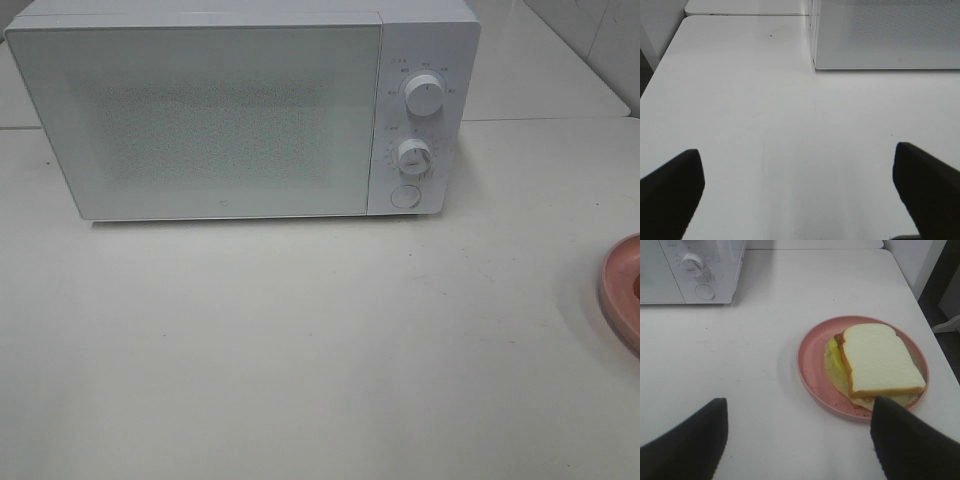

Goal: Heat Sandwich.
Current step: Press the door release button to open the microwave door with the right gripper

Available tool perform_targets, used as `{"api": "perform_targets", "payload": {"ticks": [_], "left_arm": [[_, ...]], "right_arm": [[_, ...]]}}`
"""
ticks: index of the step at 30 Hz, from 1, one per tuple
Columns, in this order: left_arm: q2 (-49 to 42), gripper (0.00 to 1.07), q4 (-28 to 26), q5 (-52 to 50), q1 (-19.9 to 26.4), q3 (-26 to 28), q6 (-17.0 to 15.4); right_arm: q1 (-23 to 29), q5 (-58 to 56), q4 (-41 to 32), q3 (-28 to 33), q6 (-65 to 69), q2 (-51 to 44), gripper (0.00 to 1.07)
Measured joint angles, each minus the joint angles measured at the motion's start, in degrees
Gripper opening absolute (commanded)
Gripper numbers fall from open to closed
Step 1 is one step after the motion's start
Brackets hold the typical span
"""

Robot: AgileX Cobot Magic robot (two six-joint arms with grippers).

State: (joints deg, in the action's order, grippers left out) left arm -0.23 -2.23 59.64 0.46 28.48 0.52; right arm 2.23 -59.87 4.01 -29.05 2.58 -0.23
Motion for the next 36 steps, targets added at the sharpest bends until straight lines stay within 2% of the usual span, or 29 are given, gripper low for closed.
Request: {"api": "perform_targets", "payload": {"ticks": [20, 36], "left_arm": [[0.0, 0.97, 0.0, 0.0, 0.0, 0.0, 0.0], [0.0, 0.97, 0.0, 0.0, 0.0, 0.0, 0.0]], "right_arm": [[0.0, 0.06, -0.06, -0.23, 0.0, 0.34, 0.76], [0.0, 10.6, -0.29, -1.66, 0.0, 15.13, 0.76]]}}
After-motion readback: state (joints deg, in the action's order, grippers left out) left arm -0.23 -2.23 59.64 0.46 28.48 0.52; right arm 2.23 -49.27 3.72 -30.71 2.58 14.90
